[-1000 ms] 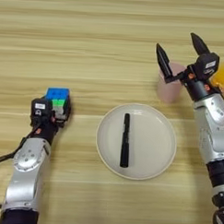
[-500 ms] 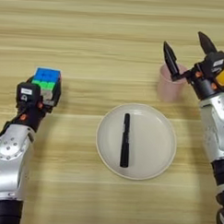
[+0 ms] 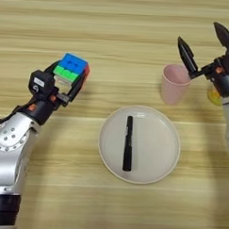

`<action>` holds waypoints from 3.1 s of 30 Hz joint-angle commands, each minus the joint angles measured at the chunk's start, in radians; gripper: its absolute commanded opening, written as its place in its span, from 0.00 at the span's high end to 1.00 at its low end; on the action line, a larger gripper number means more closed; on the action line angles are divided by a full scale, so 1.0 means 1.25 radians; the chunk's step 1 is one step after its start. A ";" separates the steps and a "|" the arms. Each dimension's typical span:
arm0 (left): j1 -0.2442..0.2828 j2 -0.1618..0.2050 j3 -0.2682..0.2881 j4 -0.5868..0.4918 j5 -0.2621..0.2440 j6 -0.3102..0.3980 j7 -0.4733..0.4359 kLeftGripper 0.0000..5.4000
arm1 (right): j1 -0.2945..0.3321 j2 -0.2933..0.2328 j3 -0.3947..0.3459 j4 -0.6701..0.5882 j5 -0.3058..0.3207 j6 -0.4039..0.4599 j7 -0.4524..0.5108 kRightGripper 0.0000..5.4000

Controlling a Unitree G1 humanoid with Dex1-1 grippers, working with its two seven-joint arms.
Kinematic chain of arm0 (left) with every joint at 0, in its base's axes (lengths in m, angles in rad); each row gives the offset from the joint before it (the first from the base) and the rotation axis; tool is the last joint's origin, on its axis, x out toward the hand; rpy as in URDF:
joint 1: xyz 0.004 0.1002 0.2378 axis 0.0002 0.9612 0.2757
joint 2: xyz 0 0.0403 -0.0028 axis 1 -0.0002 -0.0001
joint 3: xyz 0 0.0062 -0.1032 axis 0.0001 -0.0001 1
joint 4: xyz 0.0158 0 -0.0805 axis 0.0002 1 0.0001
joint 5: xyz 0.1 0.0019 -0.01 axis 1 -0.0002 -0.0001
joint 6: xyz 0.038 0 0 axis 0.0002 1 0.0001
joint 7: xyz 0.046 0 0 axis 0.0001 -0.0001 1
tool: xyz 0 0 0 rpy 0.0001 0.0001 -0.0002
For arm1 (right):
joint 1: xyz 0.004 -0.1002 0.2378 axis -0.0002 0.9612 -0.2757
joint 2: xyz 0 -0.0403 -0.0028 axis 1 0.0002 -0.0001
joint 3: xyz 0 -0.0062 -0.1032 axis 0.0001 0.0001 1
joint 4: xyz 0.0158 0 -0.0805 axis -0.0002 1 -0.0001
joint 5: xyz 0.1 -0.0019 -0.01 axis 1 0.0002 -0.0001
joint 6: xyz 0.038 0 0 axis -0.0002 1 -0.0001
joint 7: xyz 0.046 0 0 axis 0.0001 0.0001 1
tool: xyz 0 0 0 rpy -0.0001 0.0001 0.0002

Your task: Move the objects on the table

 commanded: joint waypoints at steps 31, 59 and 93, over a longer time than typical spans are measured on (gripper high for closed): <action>-0.023 0.171 -0.189 -0.279 -0.222 0.252 -0.390 0.39 | 0.104 -0.343 0.124 -0.226 0.148 0.415 0.569 0.00; -0.043 0.165 -0.269 -0.250 -0.157 0.242 -0.404 0.39 | 0.093 -0.329 0.264 -0.355 0.152 0.522 0.614 0.04; -0.059 0.133 -0.258 -0.200 -0.101 0.192 -0.358 0.32 | 0.096 -0.291 0.275 -0.337 0.128 0.501 0.588 0.38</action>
